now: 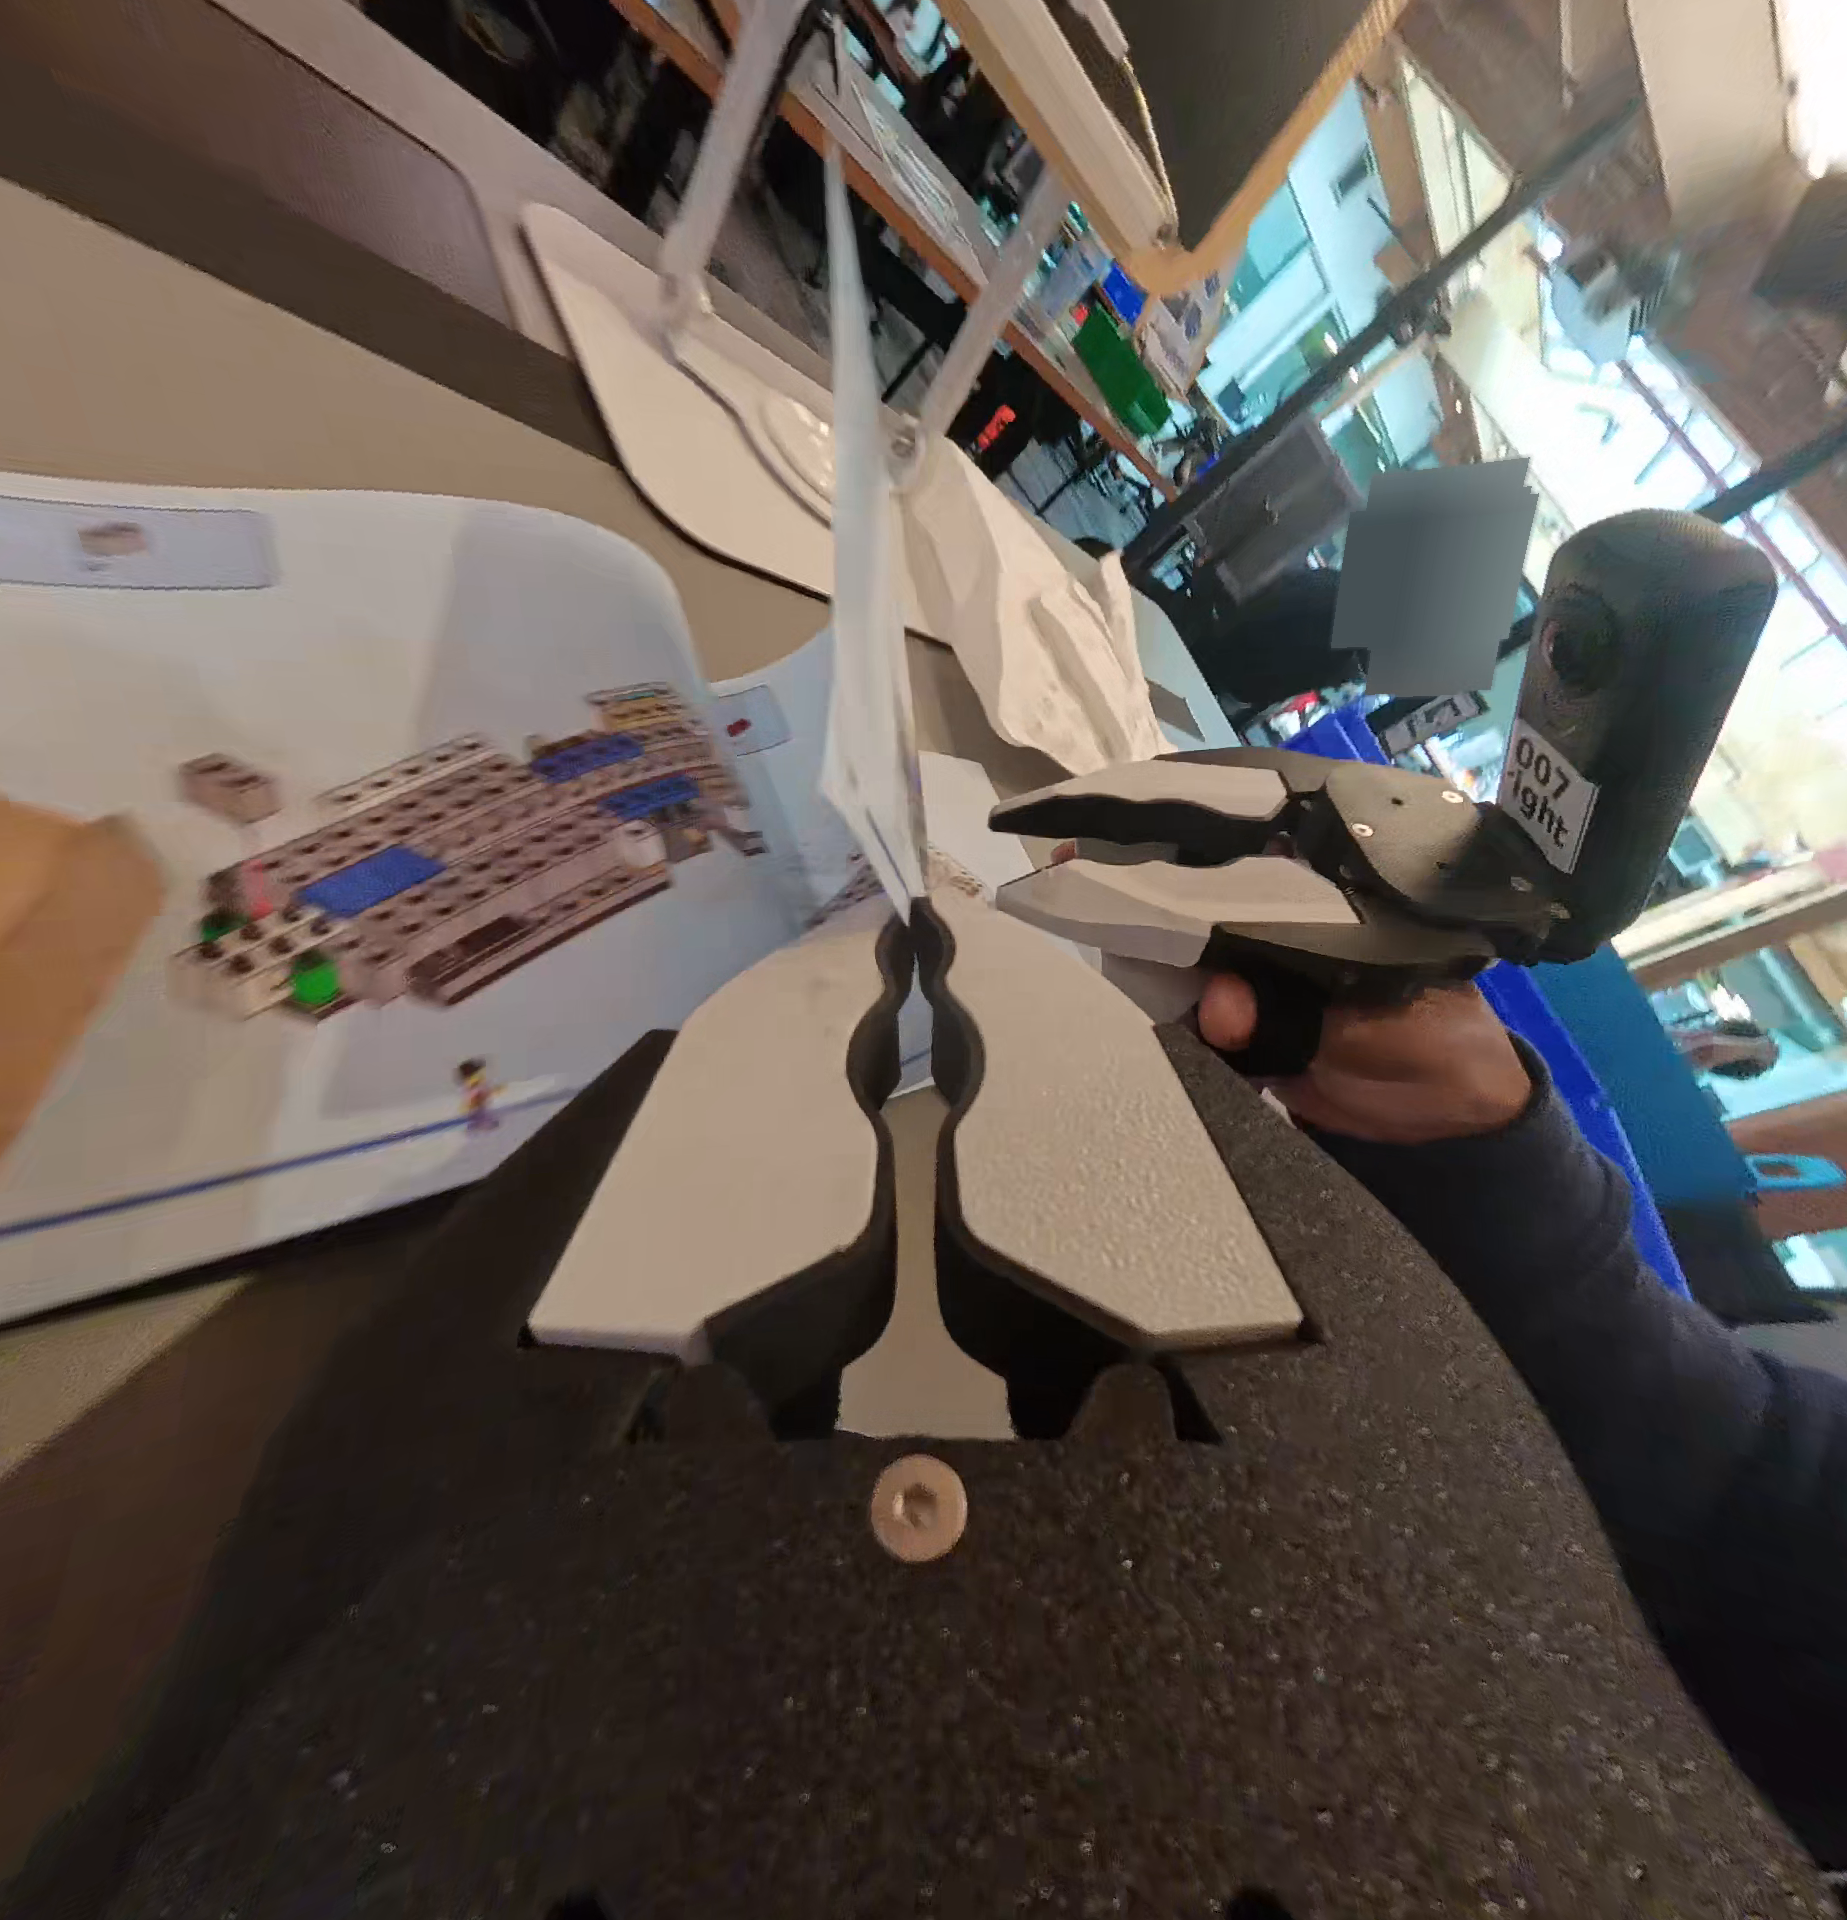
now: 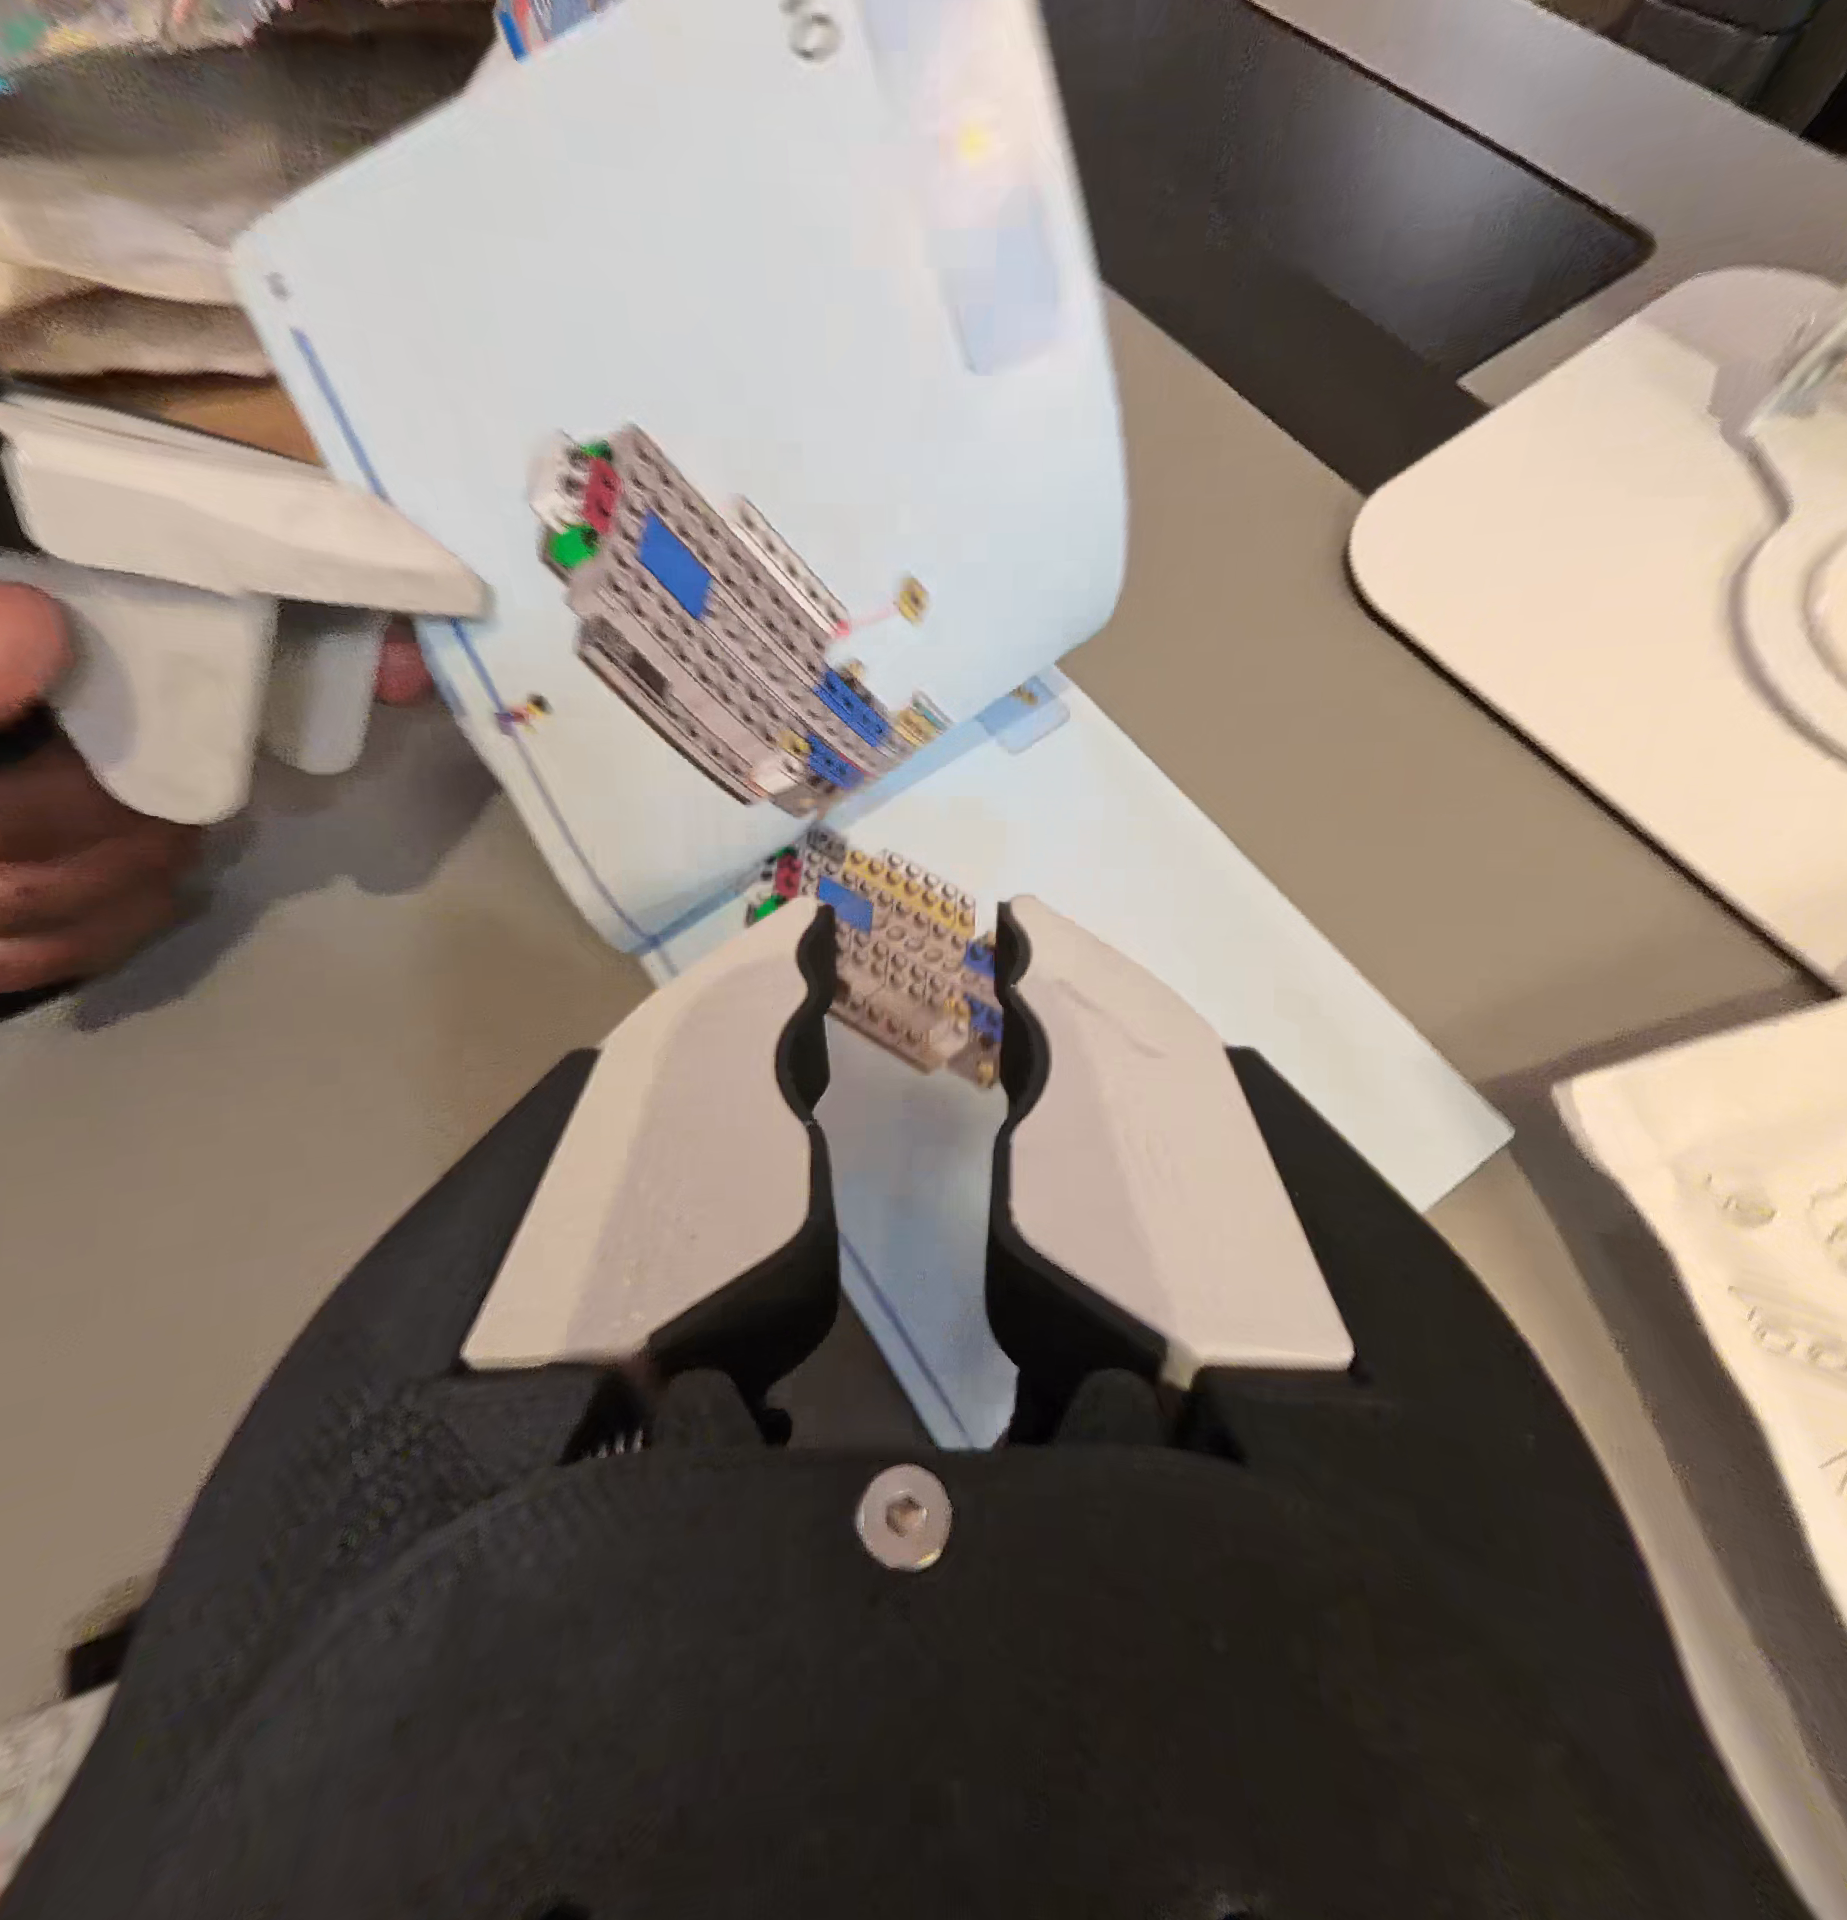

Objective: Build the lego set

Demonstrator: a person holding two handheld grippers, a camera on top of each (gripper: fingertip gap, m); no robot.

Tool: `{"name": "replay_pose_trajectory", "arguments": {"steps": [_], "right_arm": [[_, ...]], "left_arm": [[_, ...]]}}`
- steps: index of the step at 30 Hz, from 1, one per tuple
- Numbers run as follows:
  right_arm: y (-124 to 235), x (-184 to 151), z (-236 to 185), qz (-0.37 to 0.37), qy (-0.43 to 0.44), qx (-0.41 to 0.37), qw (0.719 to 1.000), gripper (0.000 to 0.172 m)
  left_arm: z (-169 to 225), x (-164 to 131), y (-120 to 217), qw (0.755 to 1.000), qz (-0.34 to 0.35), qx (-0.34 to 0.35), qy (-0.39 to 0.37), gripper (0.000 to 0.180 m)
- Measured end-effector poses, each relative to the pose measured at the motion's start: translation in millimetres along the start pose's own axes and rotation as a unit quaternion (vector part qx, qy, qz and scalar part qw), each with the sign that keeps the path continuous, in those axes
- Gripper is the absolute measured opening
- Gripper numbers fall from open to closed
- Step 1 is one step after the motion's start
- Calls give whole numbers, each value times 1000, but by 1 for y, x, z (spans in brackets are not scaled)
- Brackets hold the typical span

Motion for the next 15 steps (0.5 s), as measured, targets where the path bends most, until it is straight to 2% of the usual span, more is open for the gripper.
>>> {"name": "replay_pose_trajectory", "arguments": {"steps": [2, 5, 10, 12, 15], "right_arm": [[-11, 8, -4, -9, 25, -22, 999, 29], [-28, 15, -10, -32, 57, -52, 997, 29], [-49, 17, -24, -60, 68, -46, 995, 29], [-52, 17, -28, -66, 75, -47, 994, 29], [-55, 17, -33, -76, 83, -50, 992, 29]], "left_arm": [[-7, 0, 15, 1000, 7, 16, 8, 1], [-9, 3, 36, 999, 6, 38, -24, 5], [-12, 5, 66, 989, -47, 90, -103, 20], [-14, 4, 75, 976, -85, 129, -155, 27], [-18, -1, 83, 935, -155, 197, -250, 36]]}}
Point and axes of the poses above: each gripper's, where its closed fingertips meet, y back along the fingers, x out of its top, z = x × y across the jaws, the point moved 10 cm from there along y, back along the fingers, and after that the axes turned 15 degrees about -y, right-handed, at the moved point
